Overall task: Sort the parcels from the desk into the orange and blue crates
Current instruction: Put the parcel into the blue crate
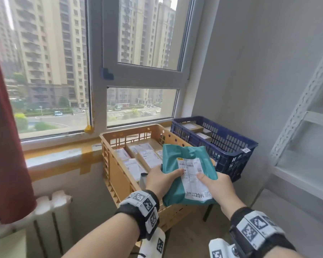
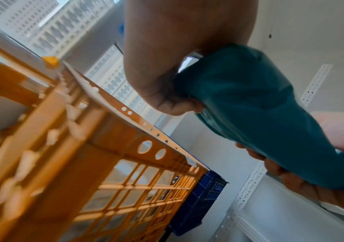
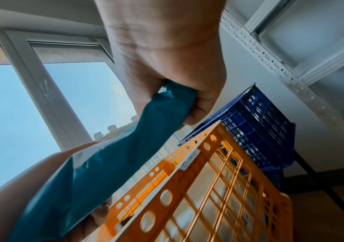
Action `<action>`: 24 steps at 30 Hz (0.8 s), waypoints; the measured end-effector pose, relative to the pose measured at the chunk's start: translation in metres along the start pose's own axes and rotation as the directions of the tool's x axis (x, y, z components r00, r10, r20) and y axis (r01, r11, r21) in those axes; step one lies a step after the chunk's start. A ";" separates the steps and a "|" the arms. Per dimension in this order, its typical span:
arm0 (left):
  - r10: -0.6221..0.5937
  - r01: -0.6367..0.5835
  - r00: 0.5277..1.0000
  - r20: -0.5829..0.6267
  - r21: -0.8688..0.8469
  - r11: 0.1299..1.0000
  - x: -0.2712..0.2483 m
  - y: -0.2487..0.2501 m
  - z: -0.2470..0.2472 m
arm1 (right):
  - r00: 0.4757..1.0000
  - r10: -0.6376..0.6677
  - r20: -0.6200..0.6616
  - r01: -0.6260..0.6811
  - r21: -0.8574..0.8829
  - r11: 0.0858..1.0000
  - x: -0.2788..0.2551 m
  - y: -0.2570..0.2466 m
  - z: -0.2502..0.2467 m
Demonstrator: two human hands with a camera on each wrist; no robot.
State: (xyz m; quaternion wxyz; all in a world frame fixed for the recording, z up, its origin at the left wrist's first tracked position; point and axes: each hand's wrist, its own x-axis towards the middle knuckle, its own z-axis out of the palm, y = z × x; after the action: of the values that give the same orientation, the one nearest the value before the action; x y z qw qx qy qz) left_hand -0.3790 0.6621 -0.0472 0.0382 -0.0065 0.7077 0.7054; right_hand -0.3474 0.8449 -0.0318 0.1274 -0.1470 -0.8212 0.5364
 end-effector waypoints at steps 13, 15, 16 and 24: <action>-0.031 0.027 0.995 0.092 0.042 0.999 0.169 0.037 0.068 | 0.996 0.071 -0.061 -0.072 -0.009 0.997 0.152 -0.004 -0.018; -0.026 0.026 0.996 0.082 -0.008 1.000 0.187 0.041 0.077 | 0.995 0.070 -0.065 -0.070 0.005 0.998 0.164 -0.007 -0.027; -0.027 0.029 0.997 0.067 -0.034 0.999 0.195 0.043 0.082 | 0.996 0.068 -0.066 -0.067 0.012 0.998 0.171 -0.008 -0.032; 0.057 -0.062 0.997 -0.048 -0.122 0.991 0.259 0.071 0.127 | 0.977 0.070 -0.200 -0.061 0.050 0.997 0.254 -0.008 -0.069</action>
State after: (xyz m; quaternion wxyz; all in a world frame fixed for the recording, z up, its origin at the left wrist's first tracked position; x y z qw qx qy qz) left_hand -0.6358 0.8011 0.0074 0.0008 -0.0034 0.6634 0.7482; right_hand -0.5572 0.9961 0.0154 0.1955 -0.2248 -0.7870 0.5403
